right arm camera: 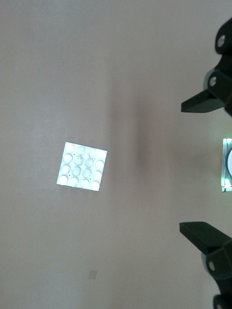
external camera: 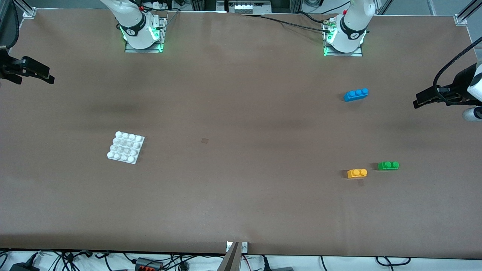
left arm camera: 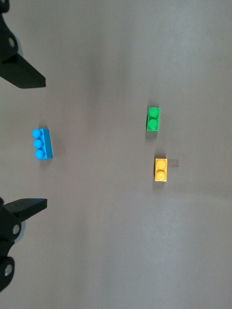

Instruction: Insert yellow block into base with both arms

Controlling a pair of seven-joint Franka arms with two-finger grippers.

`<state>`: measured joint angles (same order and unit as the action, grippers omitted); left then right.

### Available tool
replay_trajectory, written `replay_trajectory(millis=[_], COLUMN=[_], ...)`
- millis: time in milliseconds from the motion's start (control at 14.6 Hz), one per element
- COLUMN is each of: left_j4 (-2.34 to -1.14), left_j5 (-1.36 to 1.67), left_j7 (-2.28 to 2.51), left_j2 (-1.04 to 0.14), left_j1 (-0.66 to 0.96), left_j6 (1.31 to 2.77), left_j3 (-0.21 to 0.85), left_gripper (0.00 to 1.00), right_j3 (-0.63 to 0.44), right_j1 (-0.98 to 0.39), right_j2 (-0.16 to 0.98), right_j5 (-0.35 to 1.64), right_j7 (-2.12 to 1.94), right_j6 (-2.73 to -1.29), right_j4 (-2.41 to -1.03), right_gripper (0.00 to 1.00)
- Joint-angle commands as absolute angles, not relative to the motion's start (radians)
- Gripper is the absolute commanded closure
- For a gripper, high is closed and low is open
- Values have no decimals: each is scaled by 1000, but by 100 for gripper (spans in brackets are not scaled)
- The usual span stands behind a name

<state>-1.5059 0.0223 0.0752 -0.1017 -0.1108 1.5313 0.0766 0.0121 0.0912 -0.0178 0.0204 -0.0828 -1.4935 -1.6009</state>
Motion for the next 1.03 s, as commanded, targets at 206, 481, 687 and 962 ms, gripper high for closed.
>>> replay_trajectory(millis=[206,481,687,962], left_j4=[-1483,-1485,-1486,-1488], left_j5=[37,38,41,44], left_j7=[61,60,60,58], left_j2=[-117,-115,-121,-130], left_j1=[-106,-106,-100,-97], left_j6=[1514,1511,1500,1477], left_j3=[74,75,75,78], left_gripper=[0,0,0,0], right_j3=[8,8,8,8], right_j1=[66,29,-15,-87], right_j2=[44,141,231,333], right_j5=[17,9,5,3], right_j7=[-67,-67,15,190], right_j6=[-1502,-1526,-1569,-1682], right_j4=[-1612,-1612,-1615,-1634], right_gripper=[0,0,0,0])
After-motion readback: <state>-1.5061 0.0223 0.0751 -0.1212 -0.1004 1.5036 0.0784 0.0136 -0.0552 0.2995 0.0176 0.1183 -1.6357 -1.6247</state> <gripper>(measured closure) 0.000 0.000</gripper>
